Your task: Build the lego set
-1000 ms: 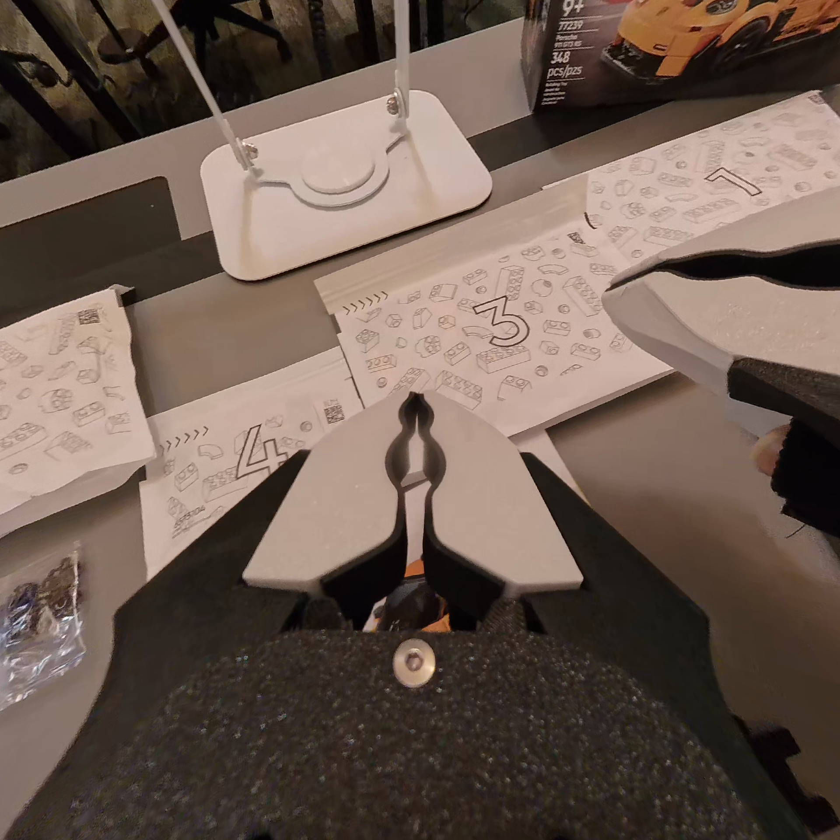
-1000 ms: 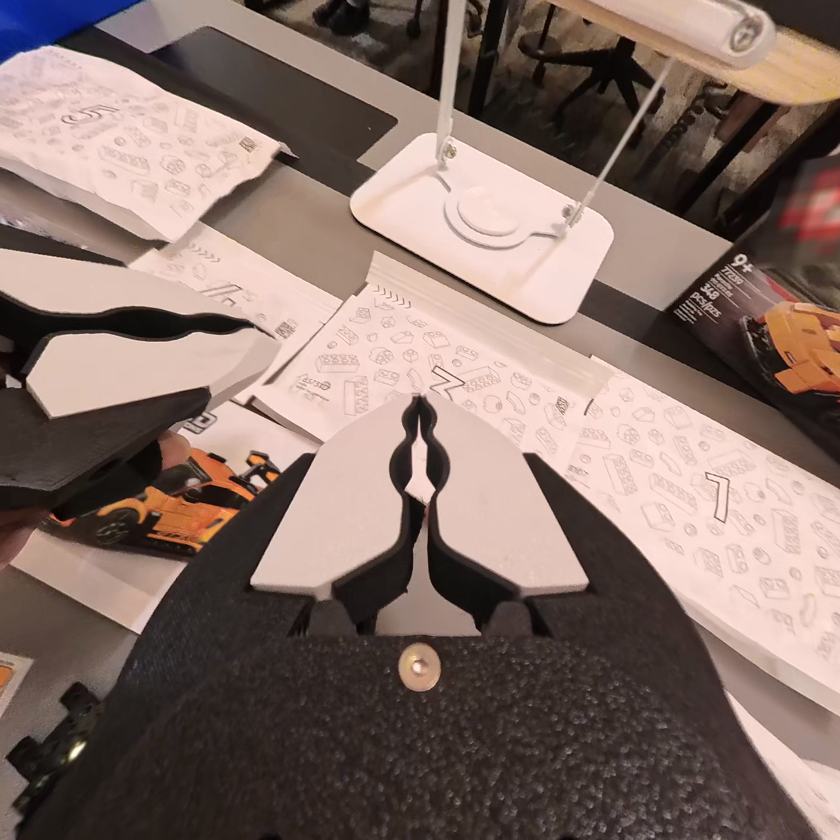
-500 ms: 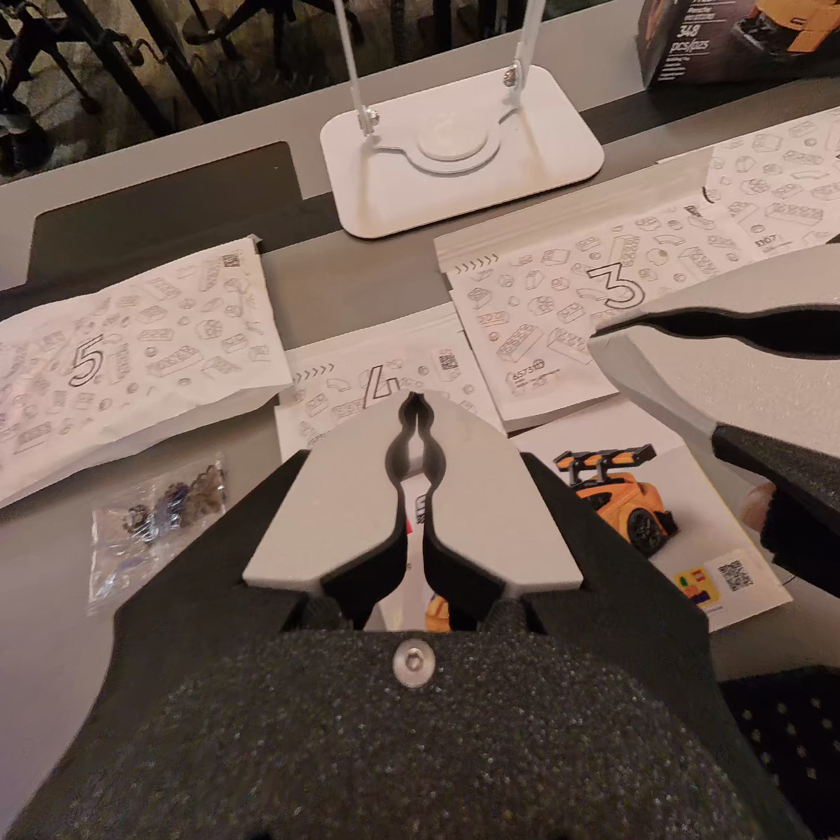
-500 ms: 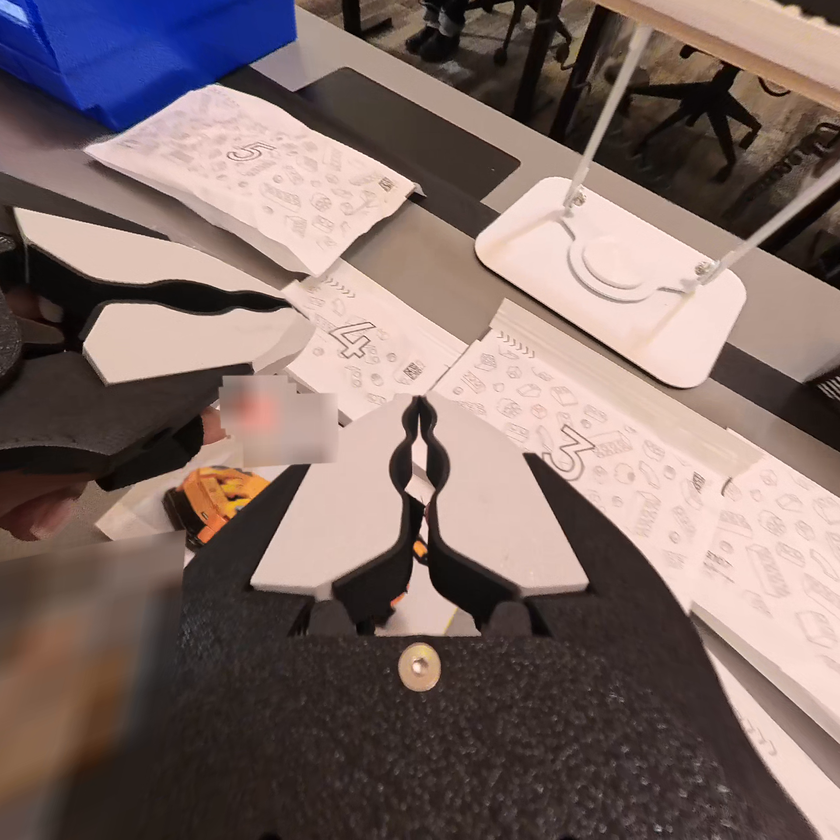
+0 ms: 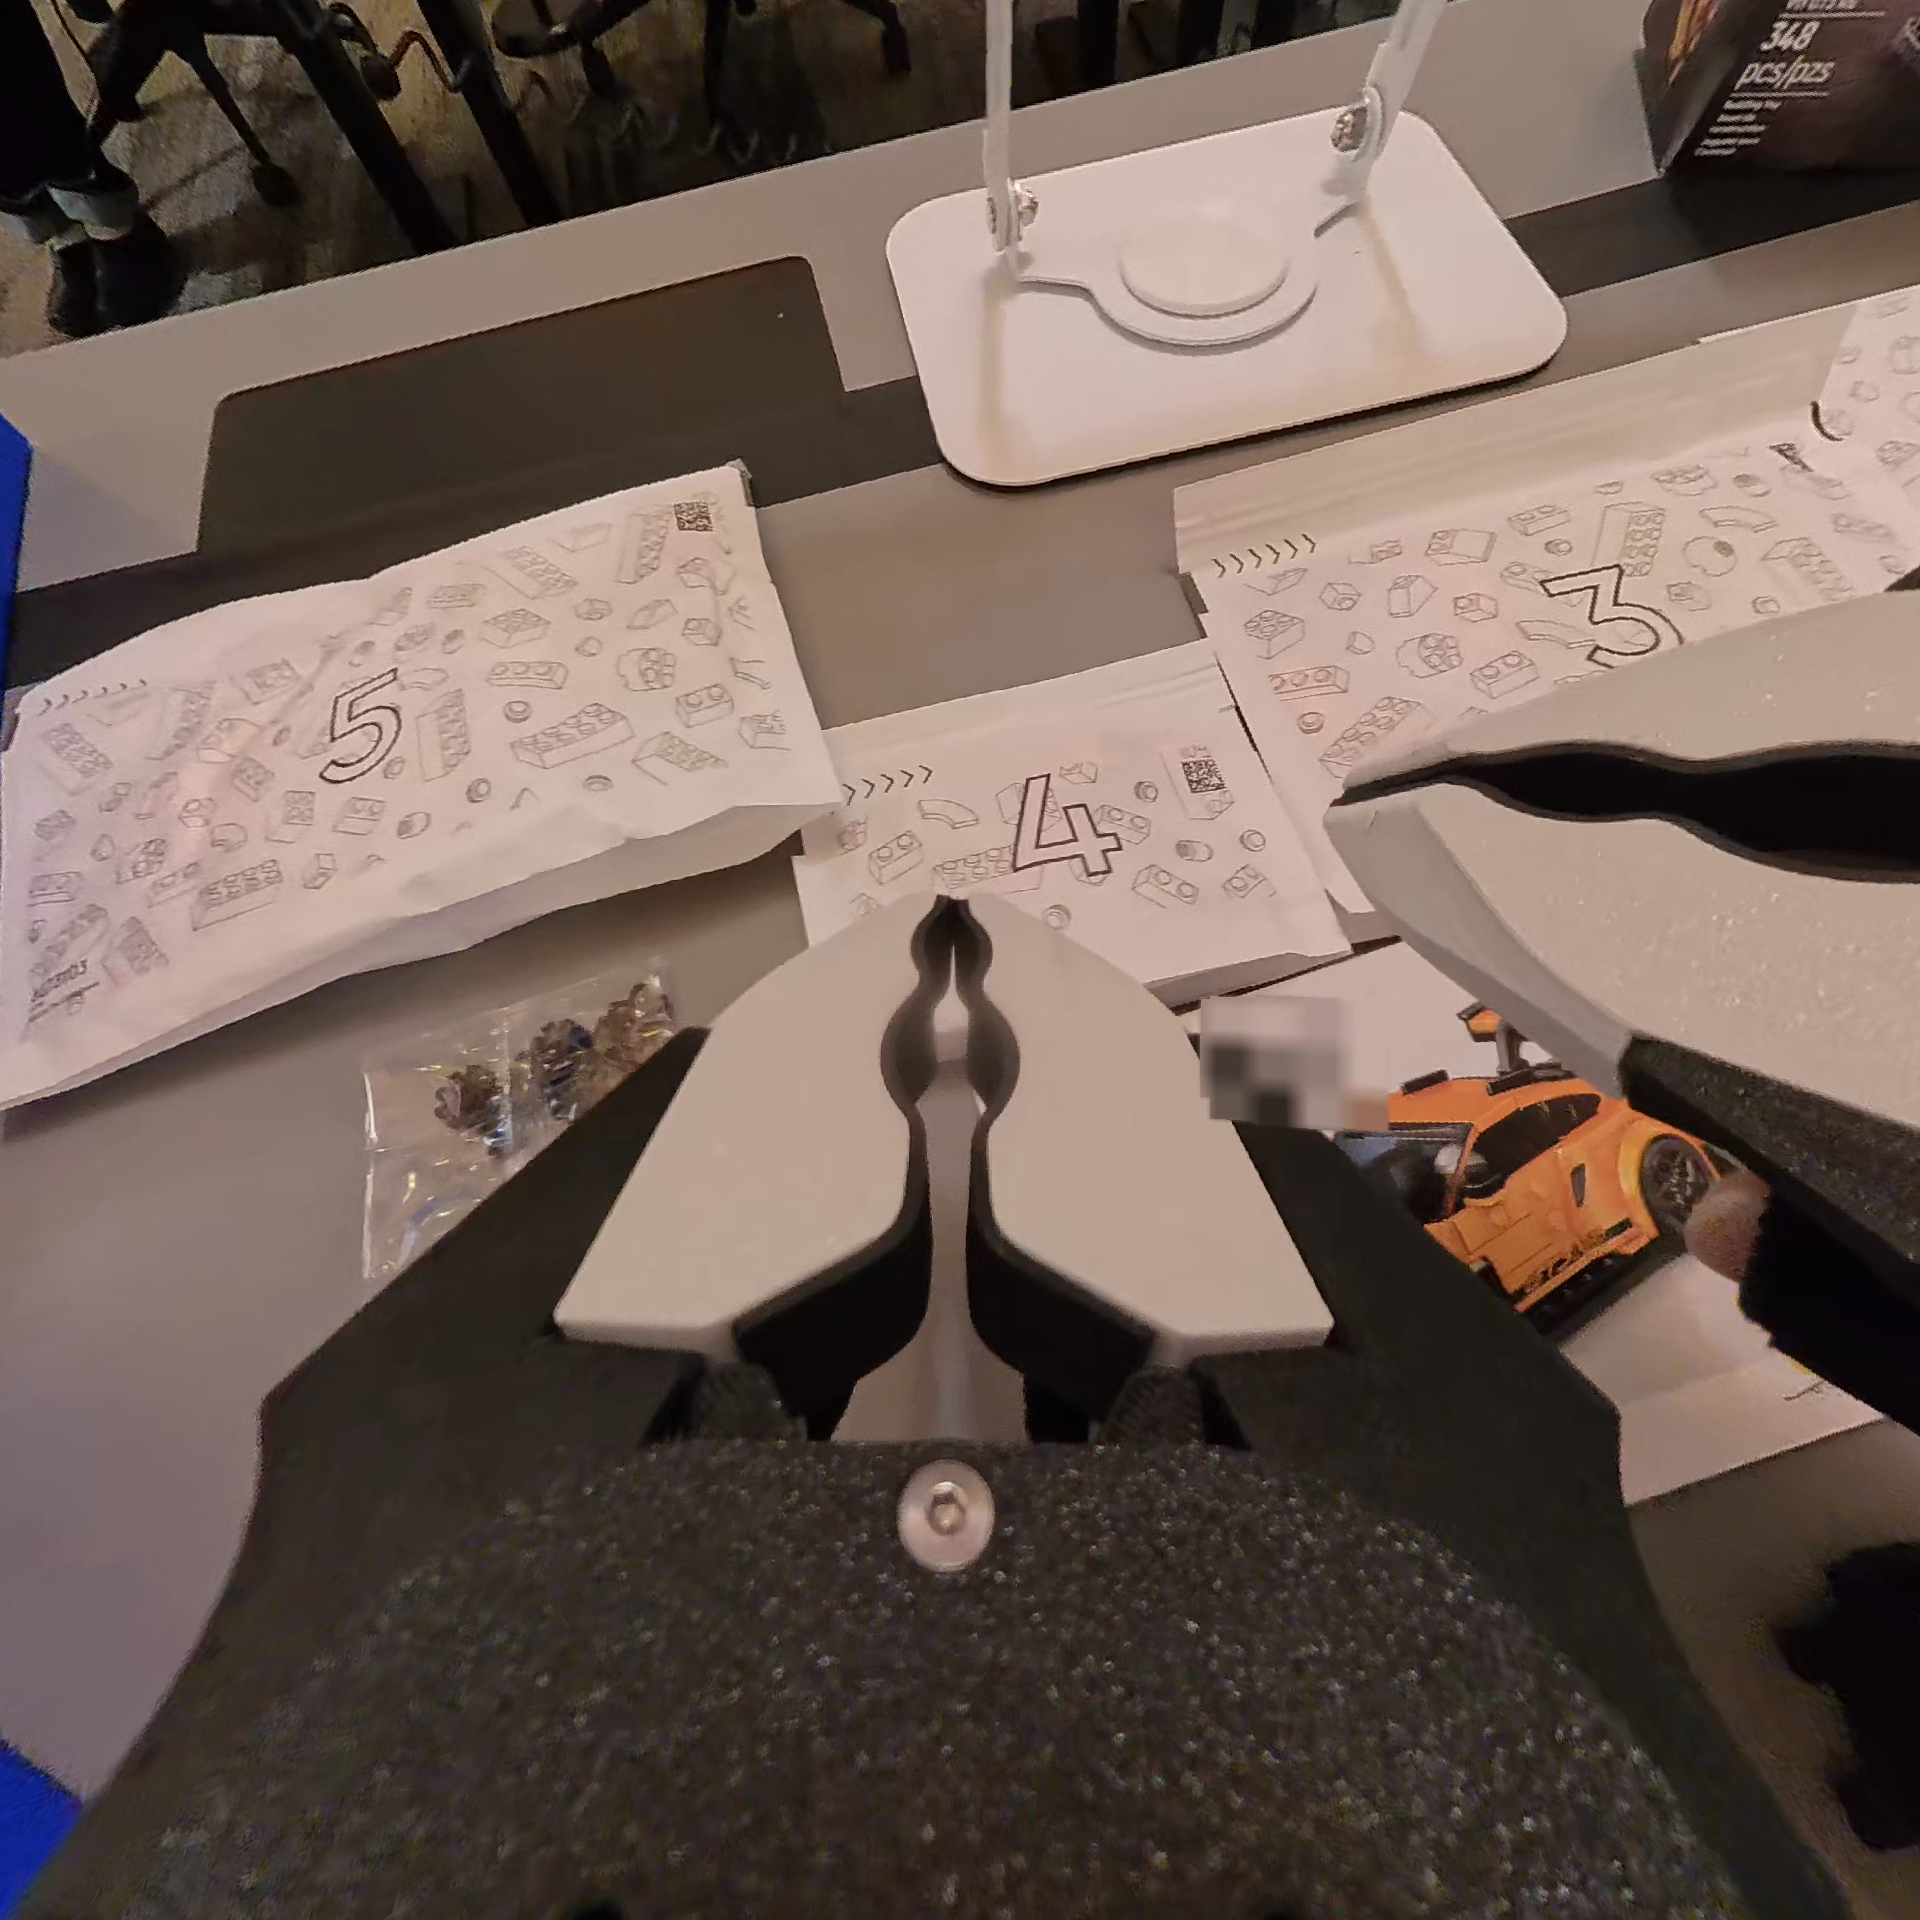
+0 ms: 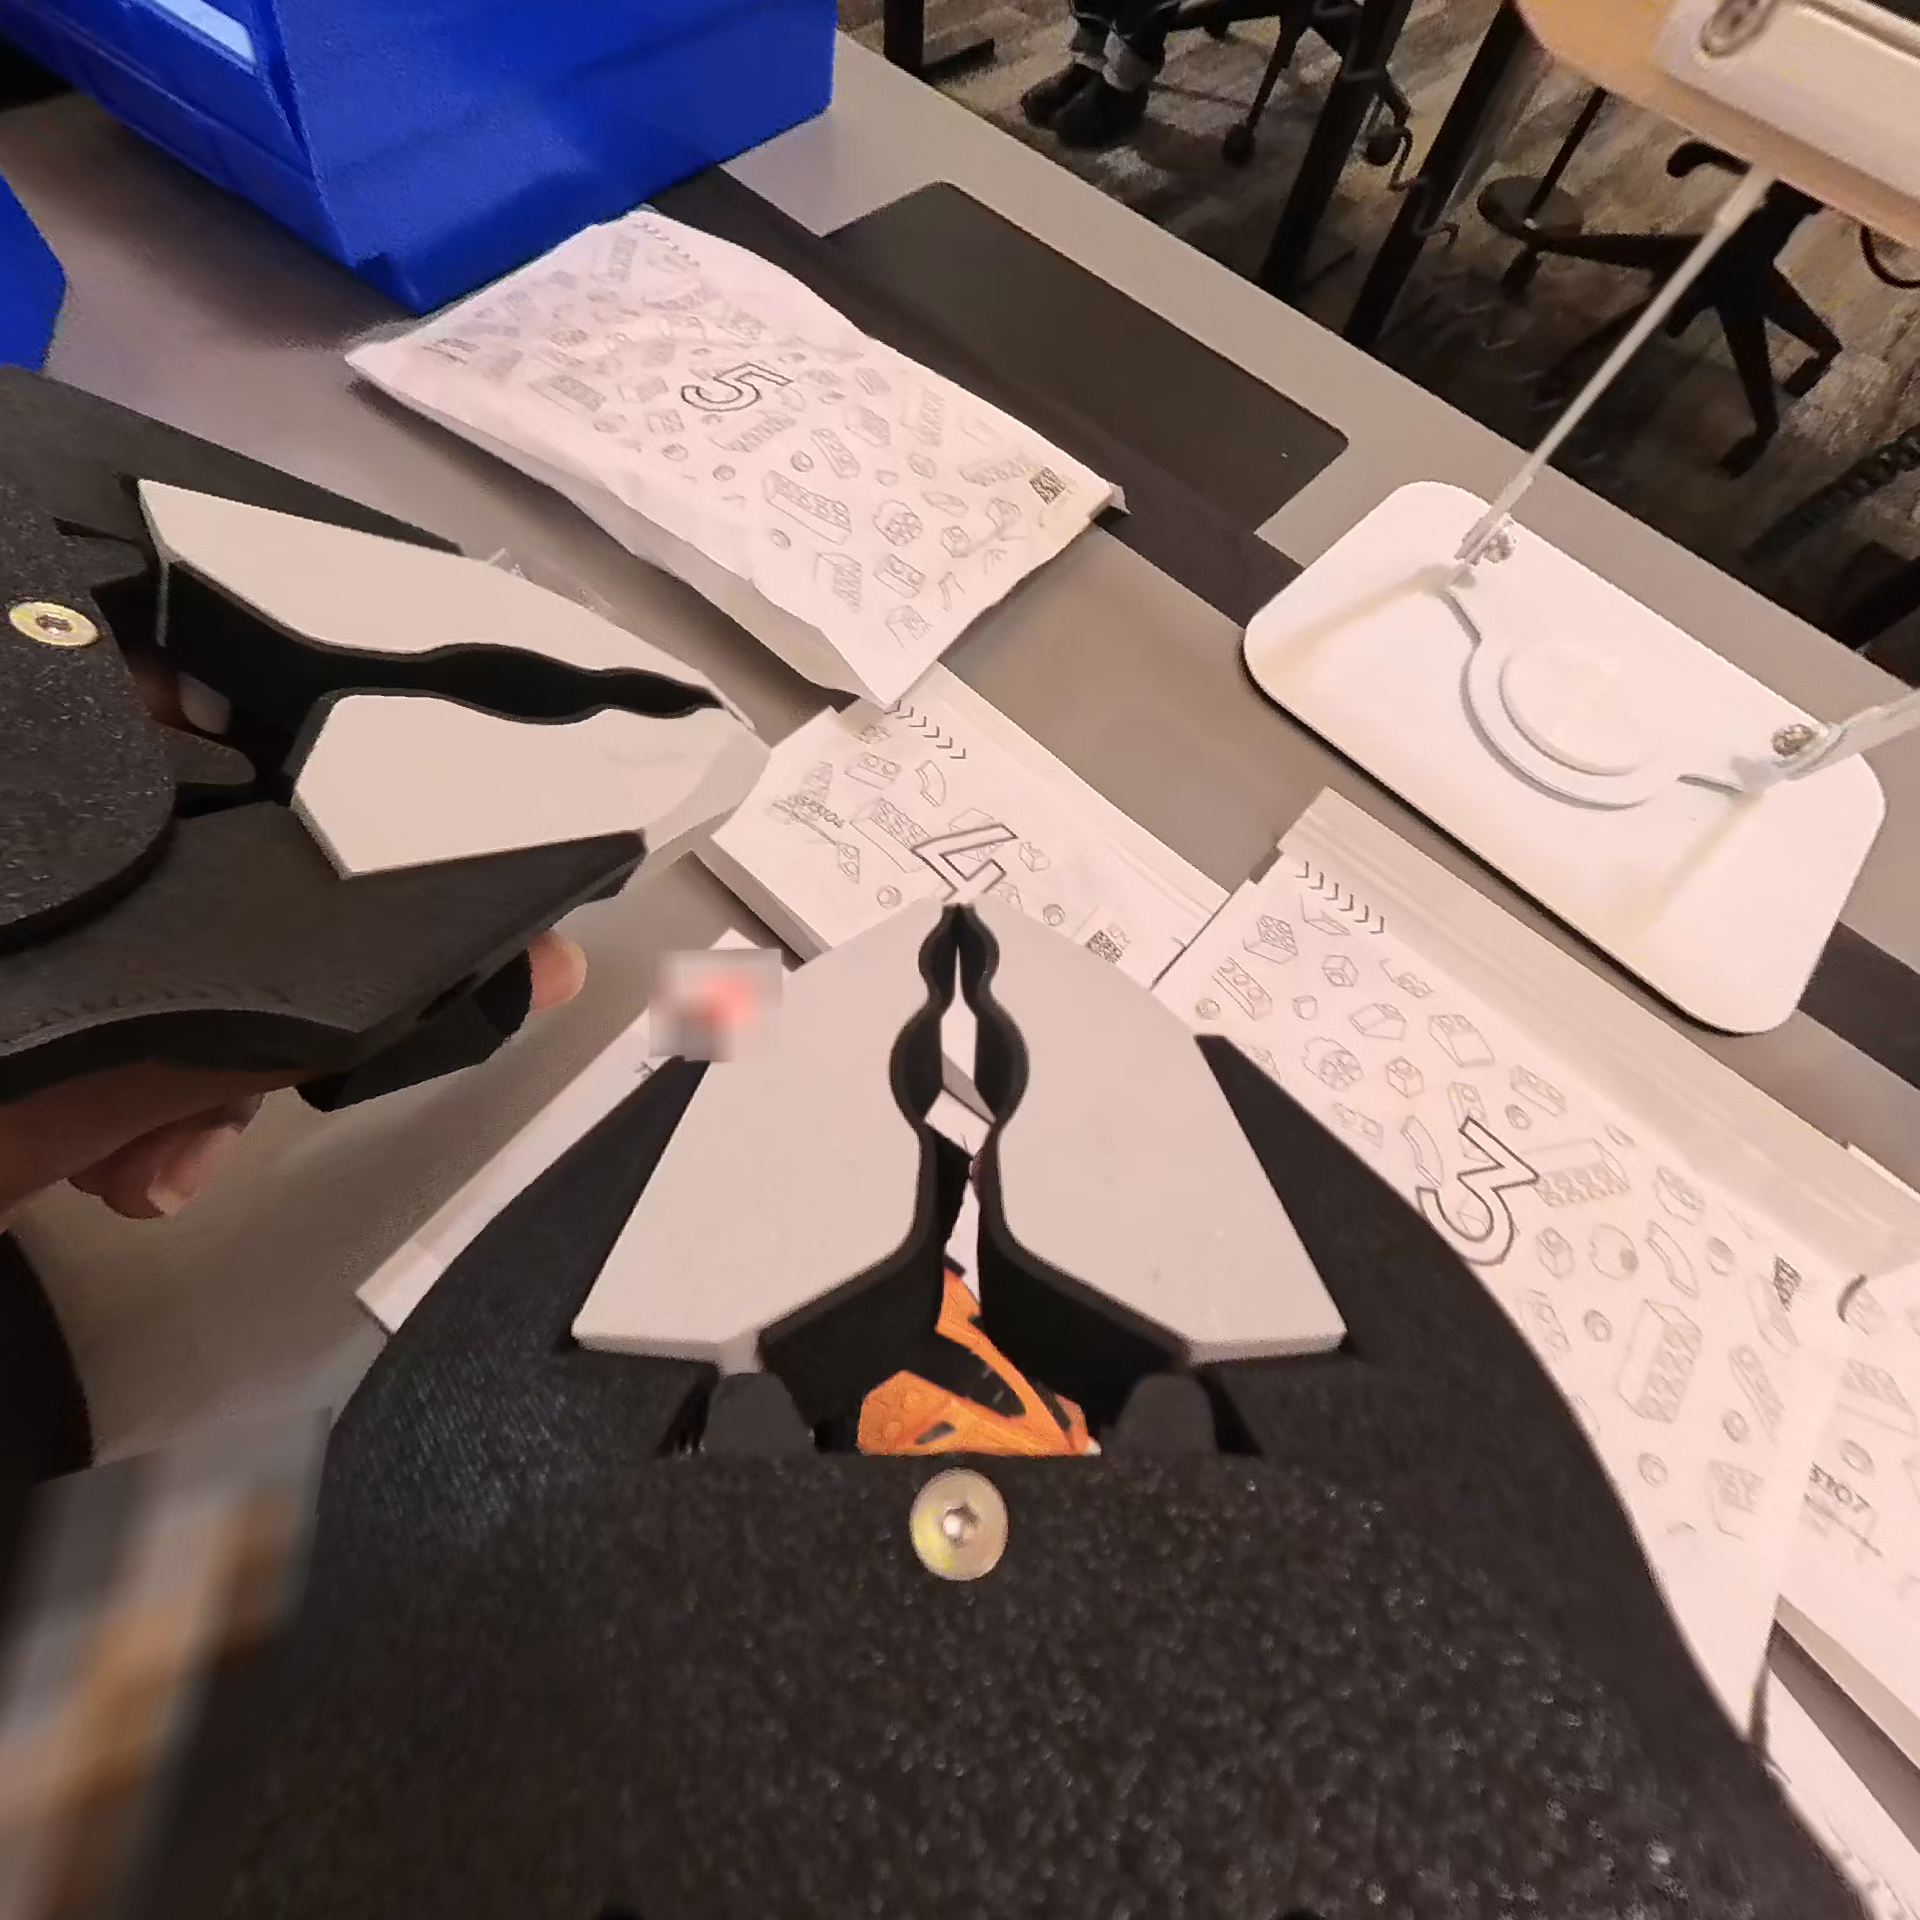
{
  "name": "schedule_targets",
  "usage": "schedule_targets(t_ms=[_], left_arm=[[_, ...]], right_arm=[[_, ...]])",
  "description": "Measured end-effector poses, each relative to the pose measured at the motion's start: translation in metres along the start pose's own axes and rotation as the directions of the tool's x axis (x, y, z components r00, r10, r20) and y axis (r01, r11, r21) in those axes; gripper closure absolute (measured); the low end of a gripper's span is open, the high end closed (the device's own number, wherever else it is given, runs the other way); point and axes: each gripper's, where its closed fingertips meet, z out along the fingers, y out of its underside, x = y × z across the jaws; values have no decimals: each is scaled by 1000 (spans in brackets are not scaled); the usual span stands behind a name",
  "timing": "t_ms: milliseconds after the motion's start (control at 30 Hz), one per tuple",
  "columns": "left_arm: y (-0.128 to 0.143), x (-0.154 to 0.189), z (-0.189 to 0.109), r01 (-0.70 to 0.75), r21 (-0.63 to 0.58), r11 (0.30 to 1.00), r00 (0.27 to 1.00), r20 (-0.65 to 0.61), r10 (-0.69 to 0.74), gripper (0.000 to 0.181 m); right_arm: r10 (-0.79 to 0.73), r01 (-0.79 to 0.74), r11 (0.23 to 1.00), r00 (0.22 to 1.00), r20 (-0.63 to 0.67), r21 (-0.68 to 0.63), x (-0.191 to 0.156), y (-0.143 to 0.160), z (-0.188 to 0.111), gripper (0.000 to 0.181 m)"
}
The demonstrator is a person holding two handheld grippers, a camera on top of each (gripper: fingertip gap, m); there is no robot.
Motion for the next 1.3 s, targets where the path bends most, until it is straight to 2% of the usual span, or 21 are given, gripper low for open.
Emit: schedule_targets(t_ms=[167, 433, 667, 1000, 1300], left_arm=[[-9, -19, -3, 10, 21, 1000, 1000, 13, -10, 181], [-25, -76, -11, 8, 50, 999, 993, 117, -14, 181], [-25, -115, -11, 41, 52, 998, 983, 175, -49, 181], [-16, -121, -20, 47, 49, 998, 981, 185, -55, 181], [-4, -115, -66, -4, 77, 997, 963, 271, -17, 181]], right_arm=[[-24, 24, 1000, 1000, 18, 14, -10, -15, 10, 181], [-59, 57, 997, 998, 28, 54, -23, -49, 31, 181], [-80, 78, 994, 996, 27, 81, -30, -71, 43, 181], [-90, 85, 992, 994, 55, 98, -40, -74, 39, 181], [-112, 92, 984, 985, 132, 151, -70, -64, 11, 181]])
